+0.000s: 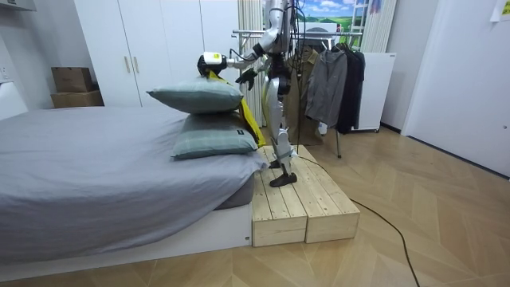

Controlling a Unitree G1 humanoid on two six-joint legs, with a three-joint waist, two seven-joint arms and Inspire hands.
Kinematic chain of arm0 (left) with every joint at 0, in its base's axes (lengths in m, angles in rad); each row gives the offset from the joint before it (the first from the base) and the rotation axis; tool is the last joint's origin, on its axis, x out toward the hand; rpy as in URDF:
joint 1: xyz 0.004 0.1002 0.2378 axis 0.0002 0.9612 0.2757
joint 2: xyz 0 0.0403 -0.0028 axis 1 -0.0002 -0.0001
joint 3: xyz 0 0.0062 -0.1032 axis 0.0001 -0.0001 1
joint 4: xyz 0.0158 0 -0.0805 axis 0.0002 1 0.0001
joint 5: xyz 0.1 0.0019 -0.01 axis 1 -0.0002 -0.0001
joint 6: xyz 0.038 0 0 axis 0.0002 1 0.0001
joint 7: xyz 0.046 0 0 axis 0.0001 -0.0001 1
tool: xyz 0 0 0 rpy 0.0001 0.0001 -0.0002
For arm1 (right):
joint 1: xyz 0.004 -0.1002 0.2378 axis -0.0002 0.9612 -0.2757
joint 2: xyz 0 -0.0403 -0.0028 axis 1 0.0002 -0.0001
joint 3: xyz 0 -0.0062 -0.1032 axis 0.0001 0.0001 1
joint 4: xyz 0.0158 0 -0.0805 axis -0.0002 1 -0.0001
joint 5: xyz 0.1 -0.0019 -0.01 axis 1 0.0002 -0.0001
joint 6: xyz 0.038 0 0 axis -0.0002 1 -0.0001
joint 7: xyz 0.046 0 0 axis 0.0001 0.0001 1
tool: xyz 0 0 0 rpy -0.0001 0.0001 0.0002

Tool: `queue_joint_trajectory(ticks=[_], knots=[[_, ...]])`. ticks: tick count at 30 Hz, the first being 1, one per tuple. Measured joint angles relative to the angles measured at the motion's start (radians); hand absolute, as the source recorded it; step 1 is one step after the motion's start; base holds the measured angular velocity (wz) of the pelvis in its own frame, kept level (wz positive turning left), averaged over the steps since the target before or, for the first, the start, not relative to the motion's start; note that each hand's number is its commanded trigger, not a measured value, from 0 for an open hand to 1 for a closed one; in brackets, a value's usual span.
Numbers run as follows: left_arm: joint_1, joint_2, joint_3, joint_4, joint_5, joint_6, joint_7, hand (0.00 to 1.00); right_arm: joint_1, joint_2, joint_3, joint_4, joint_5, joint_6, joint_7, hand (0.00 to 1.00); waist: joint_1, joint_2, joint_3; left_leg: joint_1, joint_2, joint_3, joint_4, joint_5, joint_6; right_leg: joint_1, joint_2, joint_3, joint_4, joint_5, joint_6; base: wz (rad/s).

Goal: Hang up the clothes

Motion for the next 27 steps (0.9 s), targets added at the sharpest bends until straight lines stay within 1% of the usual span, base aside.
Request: queue_joint_trajectory(ticks=[2, 6, 8, 12, 16, 18, 20, 24, 27], knots=[[0.0, 0.004, -0.016, -0.001, 0.0, 0.0, 0.0, 1.0, 0.001, 0.0, 0.014, -0.052, -0.009, -0.006, -0.011, 0.0, 0.006, 0.0, -0.0001, 0.003, 0.0, 0.003, -0.001, 0.0, 0.0, 0.001, -0.001, 0.002, 0.002, 0.001, 0.001, -0.03], [0.0, 0.006, -0.021, -0.003, 0.018, 0.0, 0.0, 1.0, 0.02, 0.0, 0.03, -0.192, -0.086, -0.012, -0.011, 0.0, 0.025, 0.0, -0.0002, 0.011, 0.0, 0.011, -0.003, 0.0, 0.0, 0.004, -0.001, 0.009, 0.002, 0.002, 0.003, -0.06], [0.0, 0.003, -0.024, -0.014, 0.024, 0.0, 0.0, 1.0, 0.023, 0.0, 0.034, -0.232, -0.113, -0.023, -0.011, 0.0, 0.027, 0.0, -0.0002, 0.011, -0.001, 0.011, -0.004, 0.0, 0.0, 0.004, -0.002, 0.009, 0.002, 0.002, 0.003, 0.0], [0.0, 0.003, -0.024, -0.021, 0.025, 0.001, -0.004, 1.0, 0.025, 0.001, 0.052, -0.288, -0.147, -0.028, -0.011, 0.0, 0.027, 0.0, -0.0001, 0.013, -0.001, 0.012, -0.004, 0.0, 0.0, 0.007, -0.003, 0.007, 0.002, 0.002, 0.003, 0.0], [0.0, 0.003, -0.023, -0.056, 0.08, 0.004, -0.027, 1.0, 0.026, 0.005, 0.079, -0.321, -0.15, -0.029, -0.008, 0.0, 0.03, 0.001, 0.0004, 0.012, -0.001, 0.012, -0.004, 0.0, 0.0, 0.007, -0.004, 0.006, 0.002, 0.002, 0.003, 0.0], [0.0, -0.002, -0.024, -0.075, 0.099, 0.005, -0.031, 1.0, 0.026, 0.007, 0.08, -0.333, -0.144, -0.03, -0.002, 0.0, 0.033, 0.001, 0.0002, 0.013, -0.002, 0.012, -0.005, 0.0, 0.0, 0.007, -0.004, 0.006, 0.002, 0.002, 0.003, -0.02], [0.0, -0.012, -0.024, -0.086, 0.107, 0.006, -0.032, 1.0, 0.026, 0.007, 0.091, -0.357, -0.132, -0.028, 0.015, 0.0, 0.045, 0.002, 0.0002, 0.02, -0.003, 0.014, -0.007, 0.0, 0.0, 0.011, -0.003, 0.016, 0.001, 0.002, 0.003, -0.06], [0.003, -0.024, -0.025, -0.096, 0.11, 0.011, -0.032, 1.0, 0.027, 0.007, 0.11, -0.407, -0.095, -0.025, 0.056, 0.0, 0.052, 0.003, 0.0012, 0.028, -0.001, 0.014, -0.006, 0.0, 0.0, 0.017, -0.001, 0.029, 0.001, 0.002, 0.003, -0.03], [0.004, -0.032, -0.025, -0.097, 0.109, 0.011, -0.032, 1.0, 0.027, 0.007, 0.11, -0.463, 0.018, -0.025, 0.099, 0.0, 0.055, 0.004, 0.001, 0.028, 0.0, 0.016, -0.006, 0.0, 0.0, 0.017, 0.0, 0.029, 0.002, 0.002, 0.003, 0.0]])
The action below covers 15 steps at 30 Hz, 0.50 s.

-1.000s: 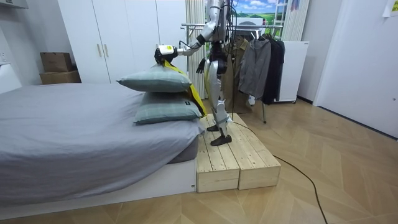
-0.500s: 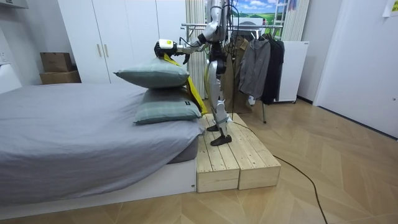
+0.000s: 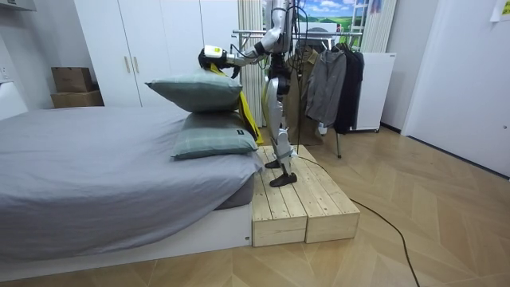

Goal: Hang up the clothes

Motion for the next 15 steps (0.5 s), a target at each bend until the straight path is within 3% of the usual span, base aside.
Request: queue_joint_trajectory(ticks=[15], knots=[[0.001, 0.002, 0.001, -0.006, 0.032, 0.0, -0.01, 1.0, -0.003, 0.005, 0.007, -0.013, 0.376, 0.003, 0.22, 0.0, 0.009, 0.004, 0.0001, -0.012, 0.001, 0.009, 0.009, 0.0, 0.0, -0.011, -0.001, 0.0, 0.002, 0.0, 0.0, -0.01]])
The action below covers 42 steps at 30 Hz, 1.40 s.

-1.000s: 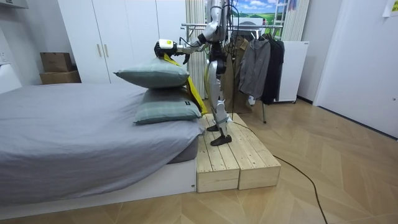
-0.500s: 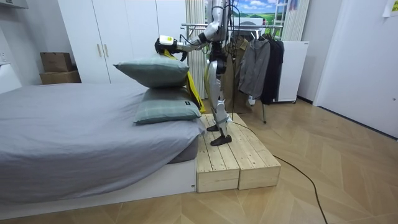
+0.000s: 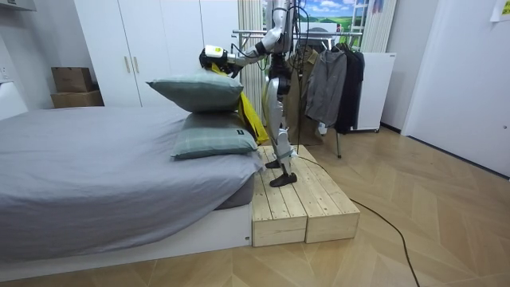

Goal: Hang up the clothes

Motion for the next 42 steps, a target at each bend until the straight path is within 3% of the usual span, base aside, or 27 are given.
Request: queue_joint_trajectory(ticks=[10, 21, 26, 35, 42], knots=[[0.0, -0.003, 0.002, -0.006, 0.121, 0.0, 0.006, 1.0, -0.003, 0.016, 0.003, 0.009, 0.242, 0.001, 0.092, 0.0, 0.024, 0.004, 0.0006, -0.007, 0.0, 0.0, -0.001, 0.0, 0.0, -0.006, -0.001, 0.0, -0.001, 0.0, 0.0, 0.0], [0.0, -0.019, -0.006, -0.013, 0.135, -0.001, 0.006, 1.0, -0.031, 0.023, 0.004, 0.107, 0.246, 0.002, 0.13, 0.0, 0.038, 0.011, -0.0012, -0.011, -0.002, -0.007, -0.004, 0.0, 0.0, -0.006, -0.007, -0.017, -0.002, 0.0, 0.001, 0.02], [0.0, -0.019, -0.018, -0.018, 0.157, -0.001, 0.006, 1.0, -0.11, 0.029, 0.004, 0.198, 0.247, 0.001, 0.145, 0.0, 0.032, 0.018, -0.001, -0.016, -0.003, -0.011, -0.002, 0.0, 0.0, -0.005, -0.012, -0.027, -0.002, 0.001, 0.001, 0.06], [0.0, -0.019, -0.043, -0.052, 0.165, -0.001, 0.014, 1.0, -0.13, 0.03, 0.032, 0.208, 0.247, 0.001, 0.153, 0.0, 0.033, 0.028, -0.0005, -0.016, -0.003, -0.016, -0.003, 0.0, 0.0, -0.004, -0.012, -0.027, -0.002, 0.001, 0.001, 0.0], [0.0, 0.003, -0.078, -0.105, 0.186, -0.003, 0.015, 1.0, -0.131, 0.029, 0.033, 0.242, 0.248, 0.001, 0.154, 0.0, 0.033, 0.029, 0.0002, -0.018, -0.007, -0.028, -0.005, 0.0, 0.0, -0.004, -0.011, -0.03, -0.003, 0.001, 0.001, 0.03]])
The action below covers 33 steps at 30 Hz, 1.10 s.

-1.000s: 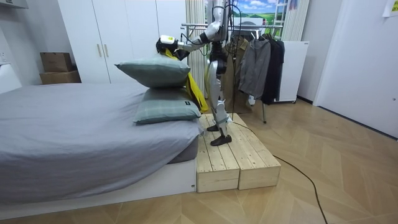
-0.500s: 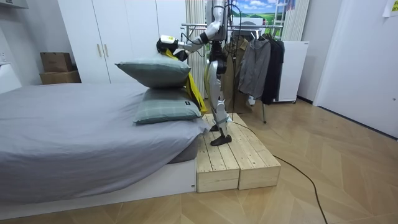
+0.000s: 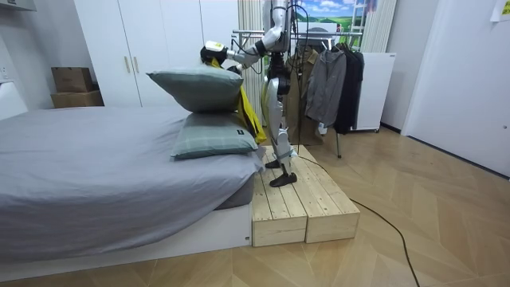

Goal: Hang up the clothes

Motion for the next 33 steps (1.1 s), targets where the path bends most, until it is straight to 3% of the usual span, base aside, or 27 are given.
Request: queue_joint_trajectory(ticks=[4, 6, 7, 8, 9, 10, 15, 33], knots=[[0.0, 0.0, -0.002, -0.022, 0.018, -0.011, 0.004, 0.98, -0.006, 0.0, 0.0, 0.005, 0.0, 0.0, 0.007, 0.0, -0.003, 0.002, 0.0014, -0.003, -0.006, -0.013, -0.001, 0.0, 0.0, -0.001, 0.0, -0.003, -0.003, 0.0, 0.0, 0.01], [0.0, 0.001, -0.003, -0.038, 0.026, -0.012, 0.004, 0.8, -0.009, 0.0, 0.0, 0.012, -0.002, 0.0, 0.008, 0.0, -0.005, 0.002, 0.0014, -0.004, -0.008, -0.011, -0.001, 0.0, 0.0, -0.003, -0.001, -0.002, -0.003, 0.0, 0.0, 0.03], [0.0, 0.001, -0.003, -0.042, 0.03, -0.013, 0.004, 0.67, -0.01, 0.0, 0.0, 0.017, -0.003, 0.0, 0.008, 0.0, -0.005, 0.002, 0.0014, -0.004, -0.009, -0.011, -0.001, 0.0, 0.0, -0.003, -0.001, -0.002, -0.003, 0.0, 0.0, 0.0], [0.0, 0.001, -0.003, -0.051, 0.038, -0.014, 0.004, 0.62, -0.011, 0.0, -0.001, 0.023, -0.006, 0.0, 0.008, 0.0, -0.005, 0.002, 0.0014, -0.004, -0.01, -0.011, -0.001, 0.0, 0.0, -0.003, -0.002, -0.003, -0.003, 0.0, 0.0, 0.0], [0.0, 0.002, -0.003, -0.067, 0.046, -0.016, 0.004, 0.89, -0.011, 0.0, -0.001, 0.028, -0.006, 0.0, 0.008, 0.0, -0.005, 0.002, 0.0013, -0.004, -0.01, -0.011, -0.002, 0.0, 0.0, -0.003, -0.002, -0.002, -0.002, 0.0, 0.0, 0.0], [0.0, 0.003, -0.003, -0.08, 0.047, -0.022, 0.006, 1.0, -0.011, 0.0, -0.001, 0.029, -0.007, 0.0, 0.009, 0.0, -0.004, 0.002, 0.0014, -0.004, -0.01, -0.011, -0.002, 0.0, 0.0, -0.004, -0.002, -0.001, -0.002, 0.0, 0.0, 0.0], [0.0, 0.005, -0.003, -0.201, 0.047, -0.069, 0.048, 1.0, -0.012, 0.0, -0.001, 0.028, -0.008, 0.0, 0.011, 0.0, 0.002, 0.002, 0.0009, 0.011, -0.01, -0.011, -0.016, 0.0, 0.001, 0.0, -0.001, -0.001, 0.002, 0.0, 0.0, -0.03], [0.001, 0.018, -0.048, -0.21, 0.047, -0.07, 0.069, 1.0, -0.012, 0.0, -0.001, 0.047, -0.003, 0.019, 0.016, 0.0, -0.002, -0.004, -0.003, 0.048, -0.012, -0.013, -0.05, 0.001, 0.002, 0.02, -0.001, -0.013, 0.003, 0.0, 0.001, -0.01]])
